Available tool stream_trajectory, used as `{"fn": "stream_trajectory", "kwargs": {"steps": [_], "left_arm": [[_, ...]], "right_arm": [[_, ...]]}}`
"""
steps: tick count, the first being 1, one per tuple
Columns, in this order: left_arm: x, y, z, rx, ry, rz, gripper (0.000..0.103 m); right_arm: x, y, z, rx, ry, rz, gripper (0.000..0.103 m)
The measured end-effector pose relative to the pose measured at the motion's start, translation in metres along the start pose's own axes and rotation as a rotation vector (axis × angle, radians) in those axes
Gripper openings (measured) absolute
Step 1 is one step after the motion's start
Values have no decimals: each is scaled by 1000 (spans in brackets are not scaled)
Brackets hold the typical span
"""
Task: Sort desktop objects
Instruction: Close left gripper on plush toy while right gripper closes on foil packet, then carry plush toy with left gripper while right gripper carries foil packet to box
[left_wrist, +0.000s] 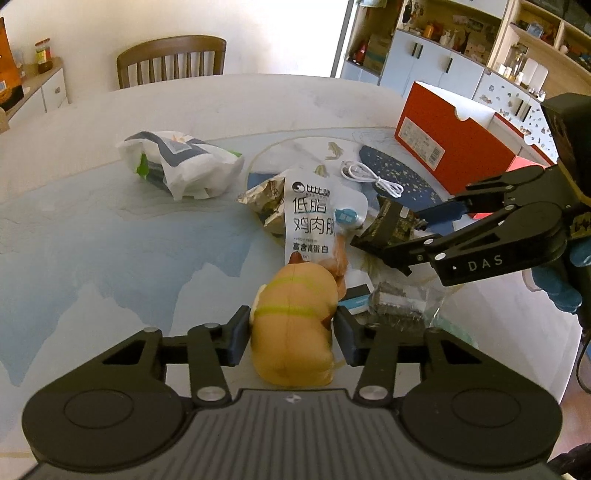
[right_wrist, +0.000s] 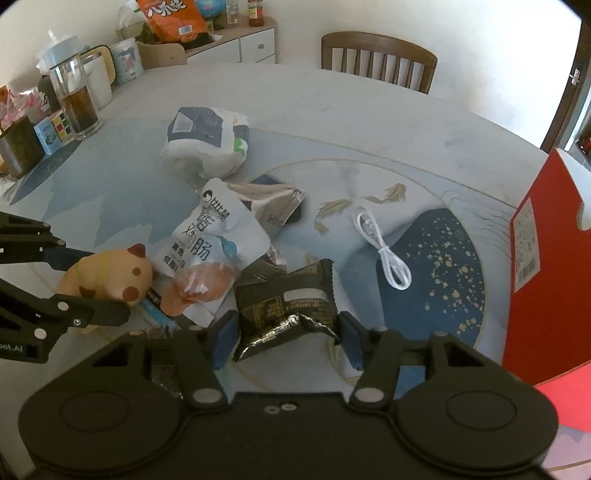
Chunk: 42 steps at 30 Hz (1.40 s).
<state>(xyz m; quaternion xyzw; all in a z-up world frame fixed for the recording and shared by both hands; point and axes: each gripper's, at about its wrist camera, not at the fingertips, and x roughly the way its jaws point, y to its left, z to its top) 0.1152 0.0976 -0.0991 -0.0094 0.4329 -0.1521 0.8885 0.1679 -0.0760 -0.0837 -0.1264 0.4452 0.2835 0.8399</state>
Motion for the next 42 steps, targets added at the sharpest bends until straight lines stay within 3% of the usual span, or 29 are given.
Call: {"fn": "stream_trajectory", "kwargs": {"steps": [30,42], "left_arm": [[-51,-62,45,72,-78,-7,47],[-56,-111,76,145,-90,-13,47]], "right_arm": [[-104,-32,-6,143,-116,41,57],[-142,-61,-11,159,-144,-8,57]]}}
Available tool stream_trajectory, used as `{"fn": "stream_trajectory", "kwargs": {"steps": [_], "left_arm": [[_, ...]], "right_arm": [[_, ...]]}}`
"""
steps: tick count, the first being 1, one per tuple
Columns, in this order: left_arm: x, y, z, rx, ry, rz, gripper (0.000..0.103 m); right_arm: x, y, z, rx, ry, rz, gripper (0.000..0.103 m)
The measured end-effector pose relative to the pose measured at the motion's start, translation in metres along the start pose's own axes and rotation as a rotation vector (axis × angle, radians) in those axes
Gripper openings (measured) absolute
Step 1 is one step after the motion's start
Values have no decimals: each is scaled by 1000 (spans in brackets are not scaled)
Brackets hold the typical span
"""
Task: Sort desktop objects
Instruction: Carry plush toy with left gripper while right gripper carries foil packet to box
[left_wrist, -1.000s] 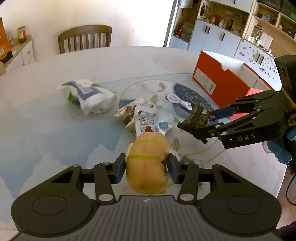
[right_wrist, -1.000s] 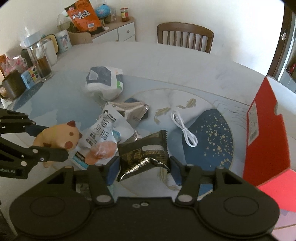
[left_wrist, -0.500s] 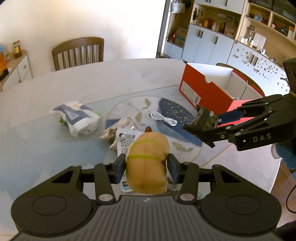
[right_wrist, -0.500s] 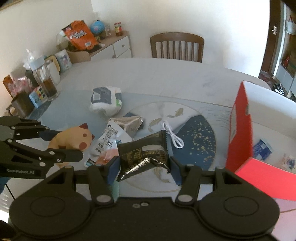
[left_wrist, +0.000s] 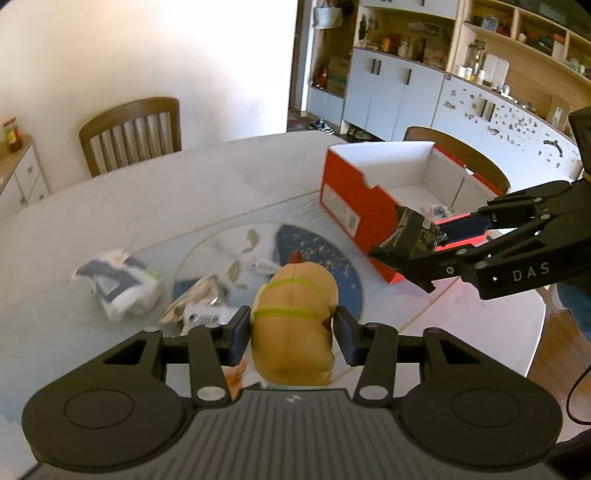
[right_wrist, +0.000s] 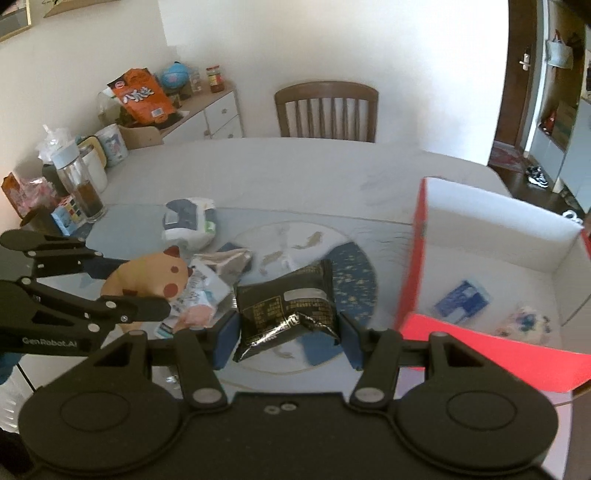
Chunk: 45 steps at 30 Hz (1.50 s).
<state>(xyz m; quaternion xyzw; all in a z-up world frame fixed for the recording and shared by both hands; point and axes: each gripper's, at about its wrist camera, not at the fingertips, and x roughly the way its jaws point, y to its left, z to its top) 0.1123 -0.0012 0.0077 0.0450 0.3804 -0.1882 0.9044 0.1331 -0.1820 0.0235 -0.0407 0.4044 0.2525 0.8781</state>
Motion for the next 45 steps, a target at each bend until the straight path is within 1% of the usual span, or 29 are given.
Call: {"fn": "stream_trajectory", "kwargs": {"steps": [12,25,30,36,45], "left_arm": [[19,-59,47,79,-37,-41,47],[63,-124,91,150,-47,-88,47],[81,-140,104,172,-35,-86,47],[105,-153,117,188,-9,-84,47],[147,-168,133,210,49,-78,47]], "right_arm": [[-30,-55,3,7,-28,-59,57],[-49,-121,4,13,-40,-95,57],[-47,-144,5,7,-36,-107,57],[-34,-172,7,0,-13,-128,57],[-13,-201,14,-16,8,-146,58]]}}
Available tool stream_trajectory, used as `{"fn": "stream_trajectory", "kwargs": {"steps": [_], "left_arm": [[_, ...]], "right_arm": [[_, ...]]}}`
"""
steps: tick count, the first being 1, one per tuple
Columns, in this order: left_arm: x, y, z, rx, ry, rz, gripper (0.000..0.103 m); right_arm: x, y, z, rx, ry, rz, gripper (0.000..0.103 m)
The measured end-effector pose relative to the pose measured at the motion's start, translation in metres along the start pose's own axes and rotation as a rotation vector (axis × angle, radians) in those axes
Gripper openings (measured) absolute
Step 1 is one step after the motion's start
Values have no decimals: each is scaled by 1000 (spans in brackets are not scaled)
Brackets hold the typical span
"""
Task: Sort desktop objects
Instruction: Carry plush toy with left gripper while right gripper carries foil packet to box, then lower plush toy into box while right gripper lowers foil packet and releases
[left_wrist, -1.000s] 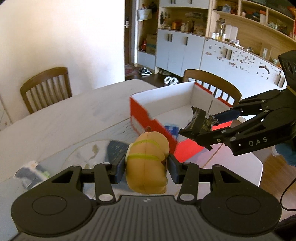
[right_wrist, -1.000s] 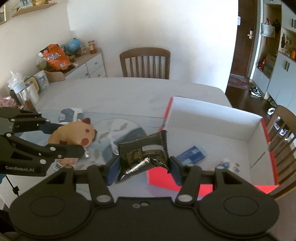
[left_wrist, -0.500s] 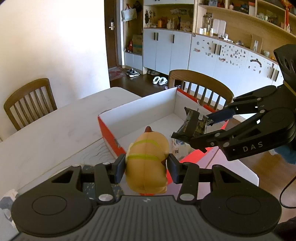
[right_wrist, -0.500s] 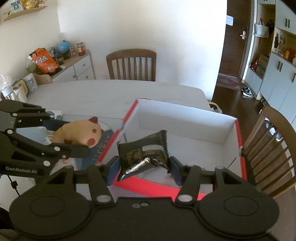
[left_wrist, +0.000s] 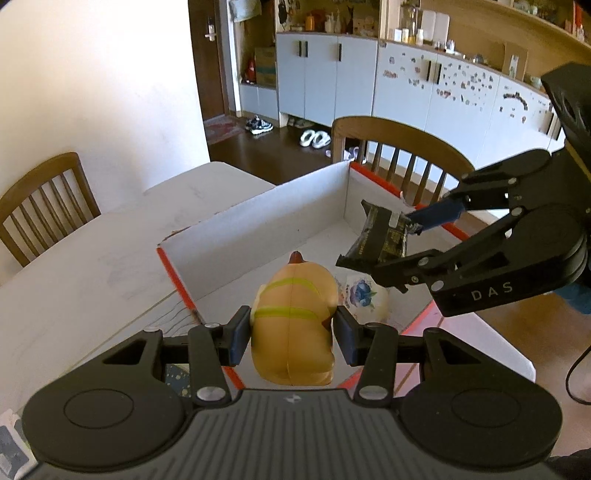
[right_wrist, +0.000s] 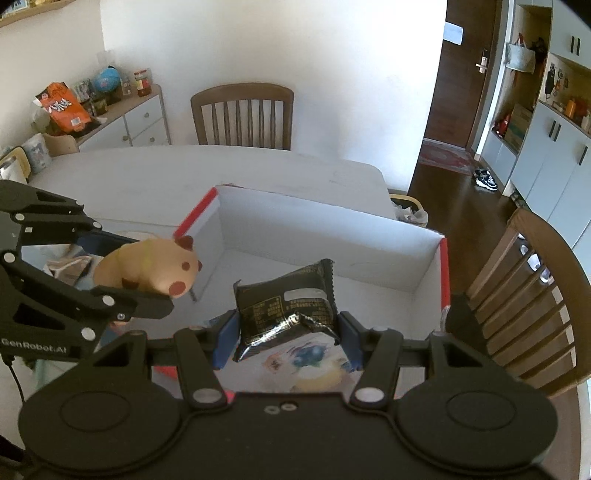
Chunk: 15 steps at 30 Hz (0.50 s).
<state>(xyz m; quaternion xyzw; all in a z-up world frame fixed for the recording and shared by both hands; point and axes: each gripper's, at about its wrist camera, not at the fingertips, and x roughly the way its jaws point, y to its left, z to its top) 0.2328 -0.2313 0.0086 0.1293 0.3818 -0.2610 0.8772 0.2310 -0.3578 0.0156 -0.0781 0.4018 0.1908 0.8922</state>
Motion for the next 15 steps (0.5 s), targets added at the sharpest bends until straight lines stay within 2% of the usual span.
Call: {"fn": "stream_trajectory", "kwargs": {"steps": [15], "left_arm": [[66,-6,23,15,107,10,47]], "right_arm": [[53,-39,6,39,101,-1,58]]}}
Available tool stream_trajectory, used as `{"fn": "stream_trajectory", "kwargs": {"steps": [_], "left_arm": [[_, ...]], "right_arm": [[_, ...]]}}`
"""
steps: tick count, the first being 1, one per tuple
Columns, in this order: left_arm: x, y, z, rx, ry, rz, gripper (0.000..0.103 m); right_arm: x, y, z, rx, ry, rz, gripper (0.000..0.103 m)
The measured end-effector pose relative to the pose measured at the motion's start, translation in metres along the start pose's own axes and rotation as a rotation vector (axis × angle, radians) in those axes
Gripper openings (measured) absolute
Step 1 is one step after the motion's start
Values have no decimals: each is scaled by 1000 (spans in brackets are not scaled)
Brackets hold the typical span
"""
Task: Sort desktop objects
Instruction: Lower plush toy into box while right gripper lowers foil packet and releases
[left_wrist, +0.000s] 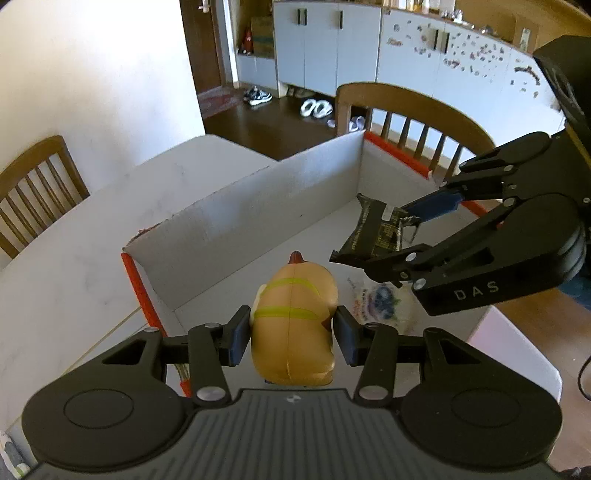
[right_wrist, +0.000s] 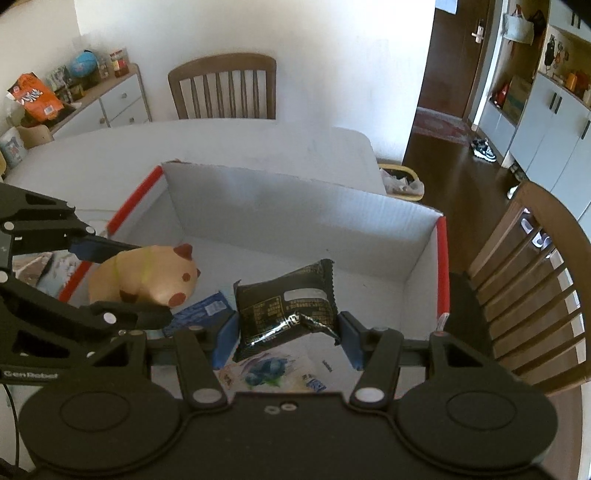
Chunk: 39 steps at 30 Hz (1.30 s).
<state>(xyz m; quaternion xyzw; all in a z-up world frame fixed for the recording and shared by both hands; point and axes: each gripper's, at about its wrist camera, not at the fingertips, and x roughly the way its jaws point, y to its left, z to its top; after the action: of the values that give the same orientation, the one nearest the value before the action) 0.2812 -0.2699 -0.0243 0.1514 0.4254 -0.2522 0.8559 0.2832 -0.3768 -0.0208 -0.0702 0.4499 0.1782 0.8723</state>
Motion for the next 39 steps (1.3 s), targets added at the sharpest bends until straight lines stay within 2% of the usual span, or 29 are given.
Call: {"fn": "stream_trajectory", "kwargs": {"steps": [13,29,39], "left_arm": [[41,0,10,28,122,28,47],[65,5,17,11,238,25,47],[64,6,24,-1,255,17,48]], "right_arm": [[45,-9,11,-25,101,-21,58],[81,-15,17,10,216,-7,58],[86,-18,14,23,233,1,62]]}}
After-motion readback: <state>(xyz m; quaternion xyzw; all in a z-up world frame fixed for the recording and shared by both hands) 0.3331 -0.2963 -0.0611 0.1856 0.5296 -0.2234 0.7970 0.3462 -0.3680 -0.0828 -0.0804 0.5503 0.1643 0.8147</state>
